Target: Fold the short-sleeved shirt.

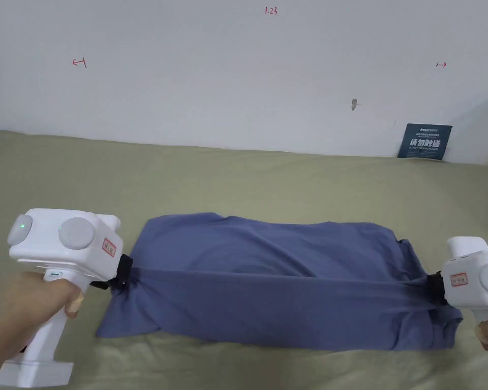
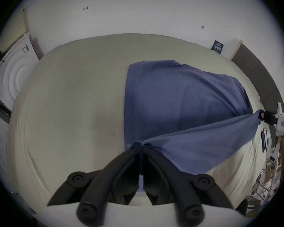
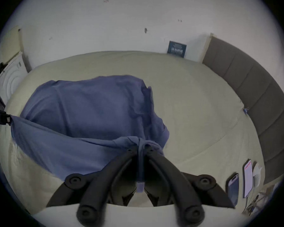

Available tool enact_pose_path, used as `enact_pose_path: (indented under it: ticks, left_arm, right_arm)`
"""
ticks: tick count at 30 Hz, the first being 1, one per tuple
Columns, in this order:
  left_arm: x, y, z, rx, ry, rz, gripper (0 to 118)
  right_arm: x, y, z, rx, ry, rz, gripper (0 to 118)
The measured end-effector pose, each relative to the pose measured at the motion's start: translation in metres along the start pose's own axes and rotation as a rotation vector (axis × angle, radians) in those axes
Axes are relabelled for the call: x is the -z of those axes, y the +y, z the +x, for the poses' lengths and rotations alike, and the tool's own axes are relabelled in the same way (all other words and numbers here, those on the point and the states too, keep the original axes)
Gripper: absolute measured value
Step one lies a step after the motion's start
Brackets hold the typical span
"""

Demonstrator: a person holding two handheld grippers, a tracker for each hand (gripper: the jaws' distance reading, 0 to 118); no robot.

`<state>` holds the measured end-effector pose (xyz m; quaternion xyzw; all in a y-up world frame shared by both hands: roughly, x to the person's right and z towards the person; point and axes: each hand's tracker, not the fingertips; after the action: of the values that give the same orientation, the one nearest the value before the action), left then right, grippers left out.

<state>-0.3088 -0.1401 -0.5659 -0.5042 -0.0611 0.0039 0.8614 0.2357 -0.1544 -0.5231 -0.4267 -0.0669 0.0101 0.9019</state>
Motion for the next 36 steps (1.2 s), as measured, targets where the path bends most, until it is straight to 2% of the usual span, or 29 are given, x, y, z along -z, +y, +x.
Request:
enact_pose_path:
  ticks: [3,4,5,6,7,10,13,14,15,16,17,18,19,20,23,26,27,28,30,31,36]
  left_arm:
    - [0.018,0.009,0.007,-0.020,-0.003,-0.003,5]
    - [0.023,0.011,0.008,-0.020,0.005,-0.003,17]
    - [0.027,0.011,0.008,-0.017,0.026,0.000,53]
    - [0.029,0.011,0.009,-0.017,0.053,0.001,82]
    - [0.030,0.009,0.008,-0.032,0.078,-0.009,95]
    - [0.017,-0.002,-0.005,-0.086,0.043,-0.003,93]
    - [-0.013,-0.019,-0.013,-0.126,-0.001,0.047,88]
    - [-0.024,-0.029,-0.014,-0.126,-0.020,0.073,76]
    - [-0.032,-0.037,-0.015,-0.121,-0.031,0.089,64]
    - [-0.042,-0.047,-0.015,-0.115,-0.033,0.106,64]
    - [-0.048,-0.057,-0.015,-0.112,-0.036,0.117,57]
    - [-0.052,-0.066,-0.015,-0.110,-0.032,0.121,40]
    - [-0.053,-0.076,-0.015,-0.109,-0.018,0.128,9]
    - [-0.053,-0.086,-0.017,-0.113,-0.007,0.138,0]
    - [-0.040,-0.102,-0.024,-0.143,-0.063,0.065,0]
    - [-0.027,-0.102,-0.026,-0.158,-0.038,0.050,0]
    - [-0.023,-0.099,-0.028,-0.176,-0.033,0.054,1]
    - [-0.022,-0.096,-0.026,-0.204,-0.037,0.059,10]
    - [-0.012,-0.085,-0.027,-0.245,-0.042,0.063,78]
    - [-0.005,-0.080,-0.027,-0.256,-0.049,0.059,99]
    - [0.020,-0.061,-0.012,-0.227,-0.036,0.061,100]
  right_arm:
    - [0.017,-0.004,0.003,0.085,0.024,-0.042,7]
    - [0.023,-0.005,0.004,0.093,0.036,-0.058,15]
    - [0.027,-0.006,0.006,0.087,0.025,-0.057,46]
    - [0.027,-0.009,0.006,0.087,-0.001,-0.044,79]
    - [0.024,-0.010,0.006,0.074,-0.024,-0.026,99]
    - [-0.002,-0.015,0.011,0.088,0.047,0.095,95]
    - [-0.030,-0.016,0.012,0.097,0.043,0.107,92]
    - [-0.040,-0.017,0.012,0.099,0.050,0.113,81]
    - [-0.050,-0.020,0.011,0.096,0.062,0.112,64]
    - [-0.059,-0.024,0.010,0.090,0.092,0.101,64]
    - [-0.066,-0.028,0.008,0.078,0.116,0.079,56]
    - [-0.071,-0.035,0.005,0.070,0.121,0.058,39]
    - [-0.073,-0.043,0.002,0.057,0.111,0.031,12]
    - [-0.076,-0.053,-0.001,0.050,0.094,0.019,0]
    - [-0.072,-0.079,0.000,0.068,0.139,-0.007,0]
    - [-0.066,-0.096,0.004,0.103,0.128,-0.034,0]
    - [-0.064,-0.100,0.006,0.108,0.124,-0.035,0]
    - [-0.063,-0.102,0.008,0.109,0.121,-0.035,0]
    - [-0.056,-0.105,0.018,0.109,0.118,-0.037,0]
    - [-0.055,-0.106,0.020,0.112,0.115,-0.036,0]
    - [-0.052,-0.108,0.034,0.109,0.108,-0.024,0]
